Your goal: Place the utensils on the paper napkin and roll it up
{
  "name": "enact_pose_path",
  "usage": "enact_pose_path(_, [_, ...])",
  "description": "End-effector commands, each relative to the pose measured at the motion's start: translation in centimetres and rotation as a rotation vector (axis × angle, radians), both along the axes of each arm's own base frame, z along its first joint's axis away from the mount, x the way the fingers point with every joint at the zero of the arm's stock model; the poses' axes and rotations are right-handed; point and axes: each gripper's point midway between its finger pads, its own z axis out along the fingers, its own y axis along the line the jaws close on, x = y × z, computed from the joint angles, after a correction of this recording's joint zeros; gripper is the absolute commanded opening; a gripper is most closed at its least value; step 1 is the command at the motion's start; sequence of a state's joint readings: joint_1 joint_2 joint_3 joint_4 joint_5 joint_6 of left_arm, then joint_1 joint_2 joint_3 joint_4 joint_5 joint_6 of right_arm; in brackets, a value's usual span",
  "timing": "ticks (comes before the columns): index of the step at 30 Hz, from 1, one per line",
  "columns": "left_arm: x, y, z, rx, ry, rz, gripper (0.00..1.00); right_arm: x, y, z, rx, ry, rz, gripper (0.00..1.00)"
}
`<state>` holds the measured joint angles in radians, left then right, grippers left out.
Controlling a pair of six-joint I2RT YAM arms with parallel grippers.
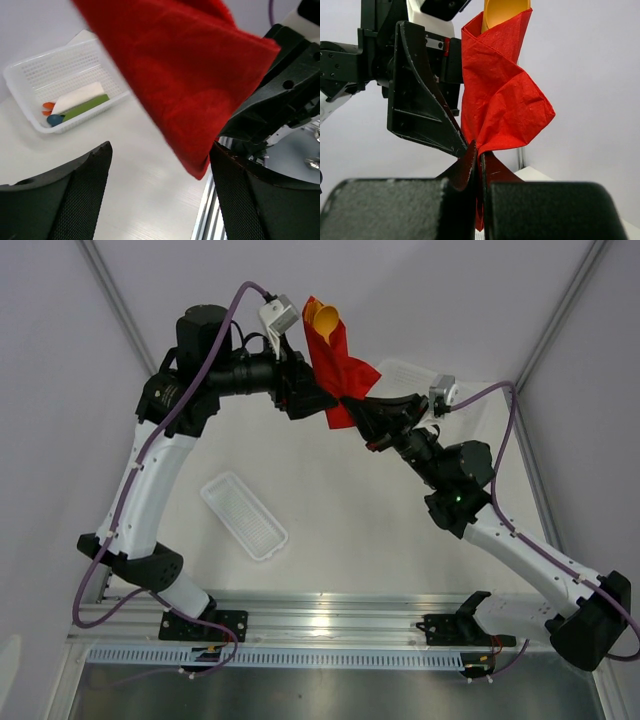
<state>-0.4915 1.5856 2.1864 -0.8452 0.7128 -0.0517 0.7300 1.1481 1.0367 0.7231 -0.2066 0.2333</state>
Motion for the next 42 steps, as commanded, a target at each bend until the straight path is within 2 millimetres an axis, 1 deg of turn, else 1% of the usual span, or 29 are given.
enact_pose_path(1, [-2.5,-0.9,3.3,-0.081,-0.054,-0.114,0.79,-1.4,-0.3,3.3,0.066,-0.086,0.034,0.0])
enact_pose_path(3, [-3.1,-1.1,3.0,-0.076,-0.05,-0.15,0.74,-1.4,-0.2,3.3,0.066,-0.087,0.034,0.0])
enact_pose_path(5, [-3.5,-1.0,3.4,-0.081,-0.061,-0.155,0.7,-1.4,-0.3,3.3,0.069,-0.086,0.033,0.0])
enact_pose_path(7, [-3.5,-0.9,3.7,-0.085,-0.065,-0.152,0.68,-1.5,-0.2,3.1,0.066,-0.084,0.036,0.0])
enact_pose_path(11, [-3.7,-0.8,4.1,-0.095,-0.069,-0.148,0.6,-1.5,-0.2,3.0,0.07,-0.08,0.043,0.0])
enact_pose_path(14, [-3.5,-0.8,4.2,-0.1,-0.071,-0.138,0.56,-1.7,-0.1,3.0,0.067,-0.077,0.053,0.0])
enact_pose_path(25, [-3.7,-1.0,4.7,-0.117,-0.057,-0.146,0.52,-2.2,0.6,2.3,0.054,-0.066,0.082,0.0])
enact_pose_path(30, [-4.2,-0.9,5.0,-0.123,-0.063,-0.161,0.5,-1.9,0.6,1.9,0.046,-0.059,0.075,0.0])
enact_pose_path(33, [-4.3,-0.8,5.1,-0.125,-0.058,-0.157,0.43,-2.0,0.7,1.8,0.044,-0.058,0.079,0.0])
enact_pose_path(34, [-4.3,-0.9,5.0,-0.124,-0.057,-0.159,0.38,-2.0,0.7,1.8,0.046,-0.054,0.081,0.0])
enact_pose_path(36, [-4.4,-0.9,4.8,-0.123,-0.046,-0.164,0.32,-2.0,0.8,1.7,0.043,-0.057,0.088,0.0])
enact_pose_path(37, [-4.3,-1.0,4.7,-0.121,-0.041,-0.165,0.27,-2.0,0.8,1.7,0.043,-0.056,0.089,0.0])
enact_pose_path(39, [-4.3,-0.9,4.8,-0.124,-0.04,-0.165,0.23,-2.0,0.9,1.5,0.039,-0.052,0.09,0.0])
enact_pose_path(40, [-4.3,-1.0,4.4,-0.119,-0.028,-0.167,0.2,-1.9,0.9,1.5,0.038,-0.05,0.089,0.0])
enact_pose_path(42, [-4.5,-1.0,4.3,-0.117,-0.027,-0.172,0.16,-1.8,1.0,1.1,0.031,-0.042,0.084,0.0])
